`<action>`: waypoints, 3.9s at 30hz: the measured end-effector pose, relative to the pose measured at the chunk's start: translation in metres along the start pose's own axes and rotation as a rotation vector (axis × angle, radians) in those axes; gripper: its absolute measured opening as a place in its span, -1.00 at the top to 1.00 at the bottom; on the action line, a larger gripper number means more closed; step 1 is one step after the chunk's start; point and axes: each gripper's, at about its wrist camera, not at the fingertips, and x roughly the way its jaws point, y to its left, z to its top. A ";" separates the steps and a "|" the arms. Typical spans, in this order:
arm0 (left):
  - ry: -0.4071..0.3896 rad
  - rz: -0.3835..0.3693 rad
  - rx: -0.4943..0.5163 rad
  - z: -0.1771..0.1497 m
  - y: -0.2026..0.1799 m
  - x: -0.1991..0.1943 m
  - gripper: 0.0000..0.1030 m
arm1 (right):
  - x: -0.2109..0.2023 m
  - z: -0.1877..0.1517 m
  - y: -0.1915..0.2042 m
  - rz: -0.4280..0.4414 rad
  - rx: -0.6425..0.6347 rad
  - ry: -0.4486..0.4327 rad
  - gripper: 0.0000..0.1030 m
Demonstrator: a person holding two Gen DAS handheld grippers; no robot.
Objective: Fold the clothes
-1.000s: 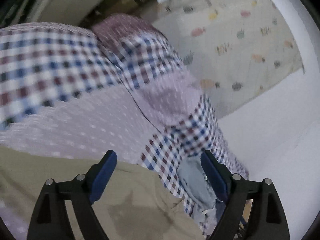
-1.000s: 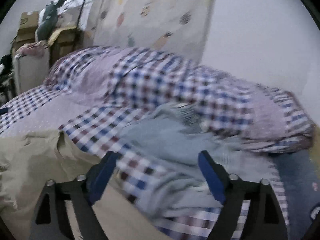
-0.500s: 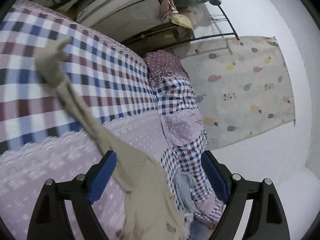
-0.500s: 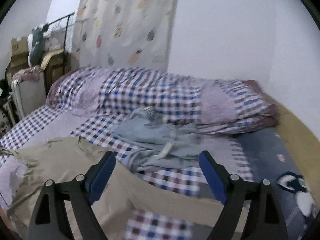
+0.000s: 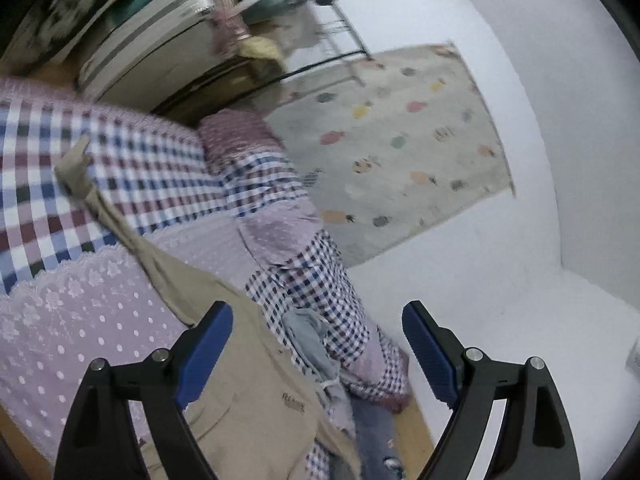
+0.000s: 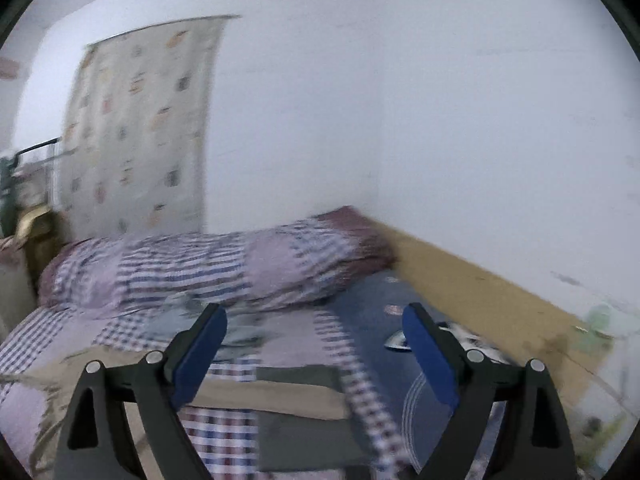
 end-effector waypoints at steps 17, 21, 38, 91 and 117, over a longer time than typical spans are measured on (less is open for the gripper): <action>0.305 0.159 0.339 -0.202 -0.008 0.011 -0.74 | 0.080 -0.355 0.175 0.701 -0.091 0.741 -0.42; 0.376 0.206 0.394 -0.246 0.010 0.027 -0.74 | 0.106 -0.408 0.204 0.687 -0.129 0.845 -0.10; 0.336 0.191 0.188 -0.262 0.066 0.032 -0.74 | 0.075 -0.412 0.152 0.685 -0.031 0.802 0.95; 1.107 0.658 0.587 -0.251 0.135 0.074 0.95 | 0.089 -0.444 0.170 0.606 -0.189 0.931 0.99; 0.952 0.639 0.538 -0.199 0.123 0.039 0.96 | 0.103 -0.443 0.172 0.607 -0.160 0.961 0.21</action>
